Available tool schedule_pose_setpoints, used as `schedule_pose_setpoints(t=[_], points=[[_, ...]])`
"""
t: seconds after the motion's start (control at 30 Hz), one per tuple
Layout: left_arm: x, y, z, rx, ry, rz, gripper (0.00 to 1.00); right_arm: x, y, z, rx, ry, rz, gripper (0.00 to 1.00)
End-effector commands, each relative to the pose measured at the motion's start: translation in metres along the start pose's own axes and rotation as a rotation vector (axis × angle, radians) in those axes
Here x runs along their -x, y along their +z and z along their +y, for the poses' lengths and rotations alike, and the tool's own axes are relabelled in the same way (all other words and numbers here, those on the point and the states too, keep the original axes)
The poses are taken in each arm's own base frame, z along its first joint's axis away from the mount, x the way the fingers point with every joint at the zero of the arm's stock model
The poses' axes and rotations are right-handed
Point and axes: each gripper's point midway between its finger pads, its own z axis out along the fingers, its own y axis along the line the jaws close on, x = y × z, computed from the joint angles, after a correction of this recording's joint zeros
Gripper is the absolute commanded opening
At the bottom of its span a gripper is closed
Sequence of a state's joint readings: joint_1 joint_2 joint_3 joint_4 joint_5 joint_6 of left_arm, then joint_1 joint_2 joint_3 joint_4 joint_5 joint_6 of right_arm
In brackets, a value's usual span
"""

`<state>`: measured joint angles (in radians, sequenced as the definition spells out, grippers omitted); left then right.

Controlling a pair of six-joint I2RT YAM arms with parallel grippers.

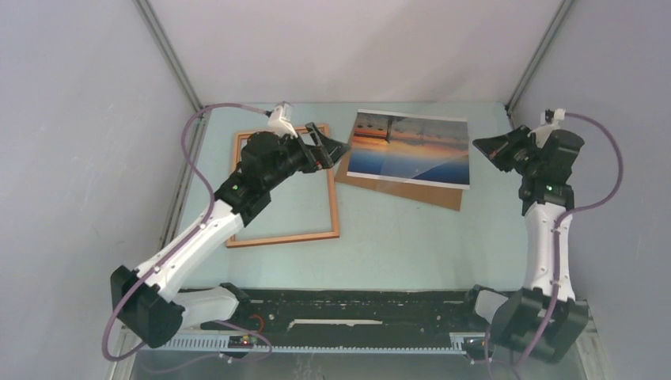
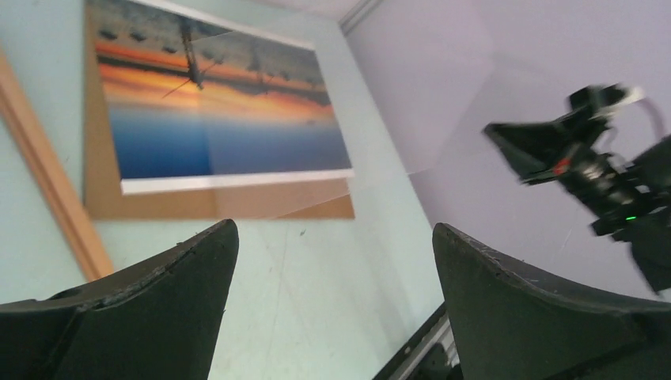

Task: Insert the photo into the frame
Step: Pick up the photo frame item at the center of the board.

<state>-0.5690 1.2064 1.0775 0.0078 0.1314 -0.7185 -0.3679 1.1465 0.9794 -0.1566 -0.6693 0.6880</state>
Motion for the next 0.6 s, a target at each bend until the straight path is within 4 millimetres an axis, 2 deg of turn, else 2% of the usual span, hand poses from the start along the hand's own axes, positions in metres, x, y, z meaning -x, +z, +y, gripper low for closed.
schedule_pose_setpoints(t=[0.0, 0.17, 0.27, 0.43, 0.57], points=[[-0.002, -0.039, 0.009, 0.058, 0.06, 0.013, 1.0, -0.017, -0.033, 0.051, 0.062, -0.206, 0.078, 0.0], [0.008, -0.066, 0.008, 0.079, 0.106, 0.005, 1.0, -0.034, -0.057, 0.107, 0.165, -0.383, 0.107, 0.0], [0.015, -0.079, 0.006, 0.081, 0.135, -0.011, 1.0, -0.043, -0.07, 0.134, 0.224, -0.458, 0.106, 0.0], [0.028, -0.09, -0.005, 0.031, 0.213, -0.04, 1.0, -0.062, -0.093, 0.169, 0.322, -0.581, 0.152, 0.0], [0.041, -0.095, -0.024, -0.077, 0.291, -0.058, 1.0, -0.086, -0.108, 0.184, 0.399, -0.686, 0.225, 0.0]])
